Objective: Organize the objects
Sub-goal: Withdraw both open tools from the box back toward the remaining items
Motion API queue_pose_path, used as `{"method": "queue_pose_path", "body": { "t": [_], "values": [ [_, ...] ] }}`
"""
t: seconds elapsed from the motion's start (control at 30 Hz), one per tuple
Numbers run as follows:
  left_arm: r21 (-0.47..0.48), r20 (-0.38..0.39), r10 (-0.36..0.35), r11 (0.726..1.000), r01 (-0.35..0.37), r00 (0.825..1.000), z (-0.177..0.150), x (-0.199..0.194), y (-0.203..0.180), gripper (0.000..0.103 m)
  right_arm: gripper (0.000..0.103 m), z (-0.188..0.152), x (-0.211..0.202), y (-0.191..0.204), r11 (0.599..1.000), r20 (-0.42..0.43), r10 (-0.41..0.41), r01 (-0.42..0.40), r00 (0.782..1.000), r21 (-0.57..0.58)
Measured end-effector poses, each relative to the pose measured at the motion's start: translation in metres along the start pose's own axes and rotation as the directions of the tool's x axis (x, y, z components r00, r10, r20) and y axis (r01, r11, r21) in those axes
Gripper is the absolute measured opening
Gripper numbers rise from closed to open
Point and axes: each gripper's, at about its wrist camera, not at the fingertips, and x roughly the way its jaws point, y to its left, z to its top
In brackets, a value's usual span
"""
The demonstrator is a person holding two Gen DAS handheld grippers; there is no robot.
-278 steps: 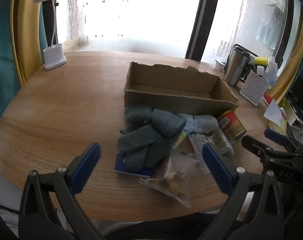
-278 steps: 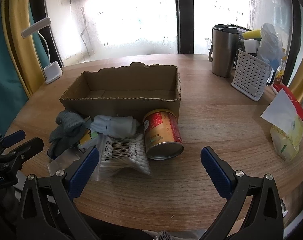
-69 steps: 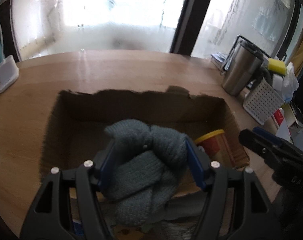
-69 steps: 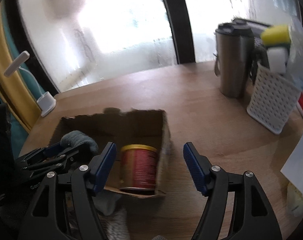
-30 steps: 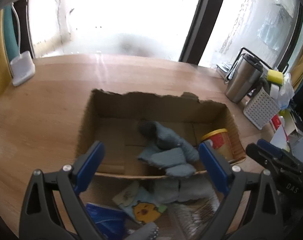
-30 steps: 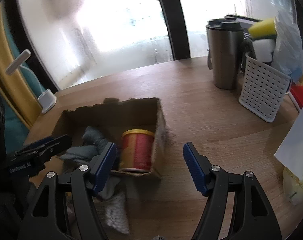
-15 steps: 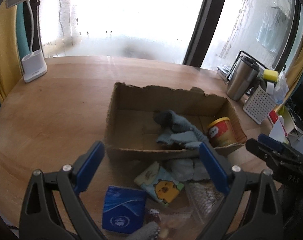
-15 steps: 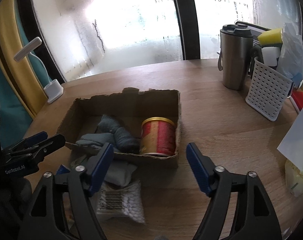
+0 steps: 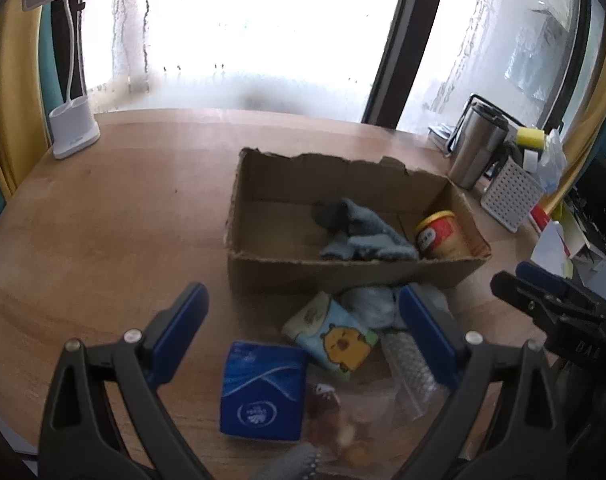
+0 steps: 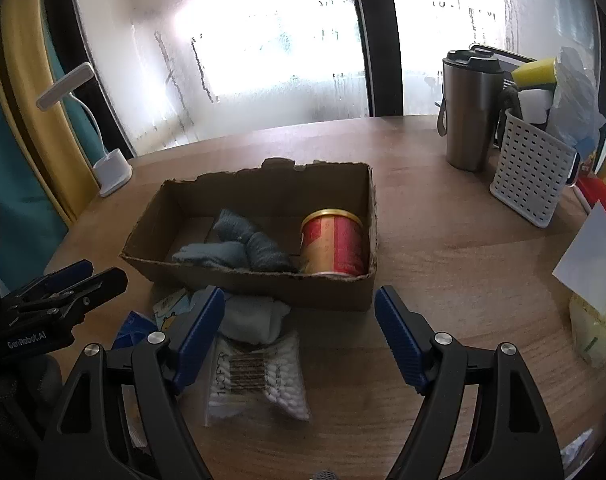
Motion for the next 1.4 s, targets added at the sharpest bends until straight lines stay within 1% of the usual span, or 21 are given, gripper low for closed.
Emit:
{"method": "queue_pose_path", "body": {
  "t": [0.47, 0.77, 1.1, 1.4],
  "values": [
    [-0.002, -0.034, 0.011, 1.000, -0.011, 0.999, -0.027, -0.001, 0.010, 0.098, 0.080, -0.022, -0.002, 0.005, 1.000, -0.015, -0.003, 0.004, 1.000, 0.007],
    [-0.008, -0.066, 0.023, 1.000, -0.024, 0.998, -0.042, 0.003, 0.022, 0.098, 0.080, -0.029, 0.002, 0.010, 1.000, -0.030, -0.006, 0.006, 1.000, 0.007],
    [-0.017, -0.089, 0.041, 0.999, -0.043, 0.995, -0.048, 0.014, 0.032, 0.098, 0.080, -0.034, 0.015, 0.020, 1.000, -0.060, 0.001, -0.001, 0.998, -0.001],
    [-0.011, -0.109, 0.032, 0.999, -0.034, 0.994, -0.052, 0.019, 0.043, 0.098, 0.080, -0.038, 0.027, 0.026, 1.000, -0.084, -0.009, 0.009, 0.996, 0.000]
  ]
}}
